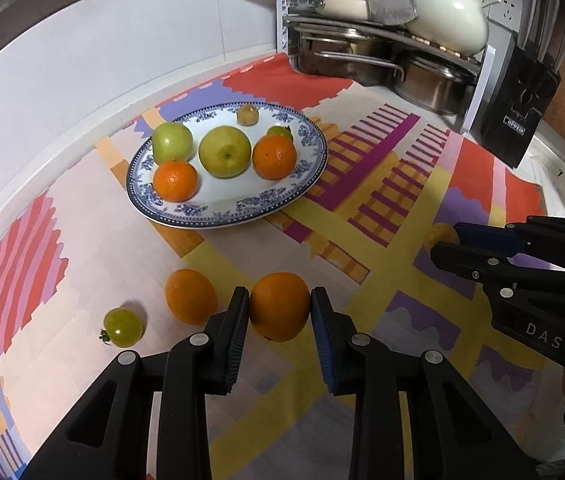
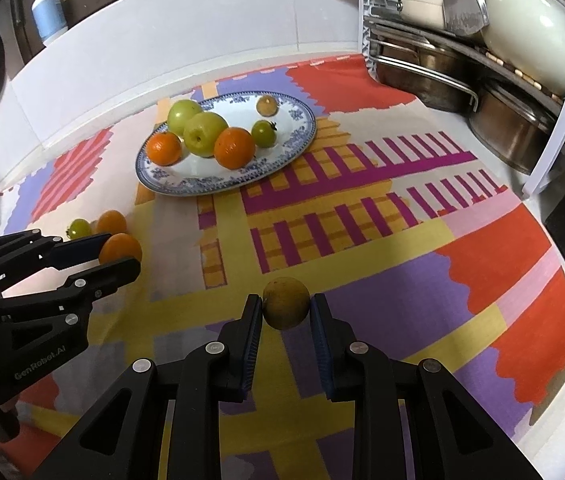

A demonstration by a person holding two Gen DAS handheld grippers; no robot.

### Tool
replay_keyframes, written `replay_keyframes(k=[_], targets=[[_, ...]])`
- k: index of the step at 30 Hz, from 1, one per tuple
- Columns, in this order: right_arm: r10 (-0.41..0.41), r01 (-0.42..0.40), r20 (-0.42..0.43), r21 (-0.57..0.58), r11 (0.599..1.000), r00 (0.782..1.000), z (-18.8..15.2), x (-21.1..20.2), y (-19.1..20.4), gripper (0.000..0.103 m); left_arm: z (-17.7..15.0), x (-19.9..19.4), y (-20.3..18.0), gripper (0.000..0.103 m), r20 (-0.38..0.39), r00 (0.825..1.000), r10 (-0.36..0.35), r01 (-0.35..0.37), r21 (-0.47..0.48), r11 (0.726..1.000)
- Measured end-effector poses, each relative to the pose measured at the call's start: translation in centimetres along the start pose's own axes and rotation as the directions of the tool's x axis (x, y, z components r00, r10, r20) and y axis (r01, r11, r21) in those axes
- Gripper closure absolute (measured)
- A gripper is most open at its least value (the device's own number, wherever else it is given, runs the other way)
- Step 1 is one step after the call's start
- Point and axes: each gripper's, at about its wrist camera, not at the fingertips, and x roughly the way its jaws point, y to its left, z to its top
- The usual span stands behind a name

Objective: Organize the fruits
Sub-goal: 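Grasp an orange with the left tool while the right grasps a small yellow fruit, then carry the orange and yellow fruit over the plate and release them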

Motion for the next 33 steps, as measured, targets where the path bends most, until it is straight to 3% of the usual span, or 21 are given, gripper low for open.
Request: replay_keyframes(k=[12,24,33], targets=[[0.035,-0.034,0.080,-0.017,0.999,0.996,2.8,-2.2,1.4,0.077,2.1,-2.5,0.7,0.071,0.071,0.997,0.003,-0.005,0.026,1.000],[0.057,-0.050,0.160,-0.050,0.998,0.985,8.3,-3.2,2.1,0.077,6.9,-4.0,2.3,0.071,0.155,0.988,0.025,-0.034,0.056,0.998],[0.081,-0.073,0.136,-0.062,0.995,0.987,13.0,-1.3,1.9,0.077,11.5,-2.6,5.1,0.071,0.165,0.986,-0.012,0.005,0.044,0.999]])
